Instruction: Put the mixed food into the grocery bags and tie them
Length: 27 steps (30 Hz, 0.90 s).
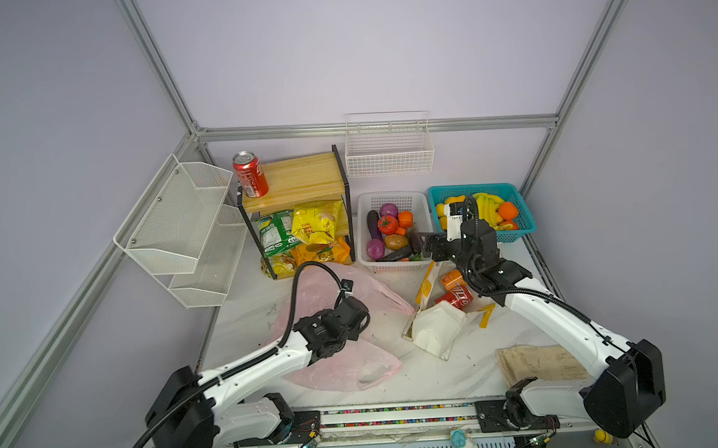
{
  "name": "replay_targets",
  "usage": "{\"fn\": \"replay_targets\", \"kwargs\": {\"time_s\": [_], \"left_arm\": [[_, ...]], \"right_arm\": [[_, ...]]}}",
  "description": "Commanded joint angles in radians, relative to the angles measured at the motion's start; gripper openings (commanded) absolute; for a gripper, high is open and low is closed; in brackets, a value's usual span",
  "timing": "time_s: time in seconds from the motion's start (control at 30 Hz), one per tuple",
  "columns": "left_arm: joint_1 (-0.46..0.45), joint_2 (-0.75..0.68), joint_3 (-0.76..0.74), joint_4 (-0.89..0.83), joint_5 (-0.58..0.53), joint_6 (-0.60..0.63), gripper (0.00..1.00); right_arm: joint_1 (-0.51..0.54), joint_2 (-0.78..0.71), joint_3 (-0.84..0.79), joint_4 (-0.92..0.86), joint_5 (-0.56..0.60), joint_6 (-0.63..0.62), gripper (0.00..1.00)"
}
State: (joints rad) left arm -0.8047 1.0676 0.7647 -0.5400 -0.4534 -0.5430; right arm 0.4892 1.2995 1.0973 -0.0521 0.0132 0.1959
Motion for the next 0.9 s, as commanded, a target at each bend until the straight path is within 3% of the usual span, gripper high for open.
{"fn": "replay_targets", "kwargs": {"time_s": [0.0,0.13,0.23,0.33,0.5,0.67,0.87], "left_arm": [[0.067,-0.194,-0.028,-0.004,0.127,-0.059,0.0],[0.144,-0.36,0.005,-0.076,0.156,-0.105,0.0],[0.186,-0.405,0.027,-0.051,0.194,-0.156,0.0],[0.218,-0.389,0.055,0.017,0.263,-0.2,0.0],[0.263,-0.313,0.119,0.049,0.342,-0.246,0.0],[0.287,-0.288,0.149,0.064,0.404,-0.27,0.0],[0.292,-0.301,0.144,0.079,0.438,-0.283,0.0]], "right_arm": [[0.01,-0.018,0.063,-0.01,-0.088,-0.001,0.85],[0.047,-0.006,0.102,0.007,-0.157,-0.001,0.85],[0.093,0.012,0.132,0.019,-0.242,-0.018,0.85],[0.169,0.026,0.144,0.002,-0.302,-0.09,0.86],[0.213,-0.05,0.03,0.013,-0.372,-0.17,0.88],[0.255,-0.19,-0.15,0.086,-0.335,-0.184,0.92],[0.311,-0.179,-0.232,0.232,-0.242,-0.195,0.92]]}}
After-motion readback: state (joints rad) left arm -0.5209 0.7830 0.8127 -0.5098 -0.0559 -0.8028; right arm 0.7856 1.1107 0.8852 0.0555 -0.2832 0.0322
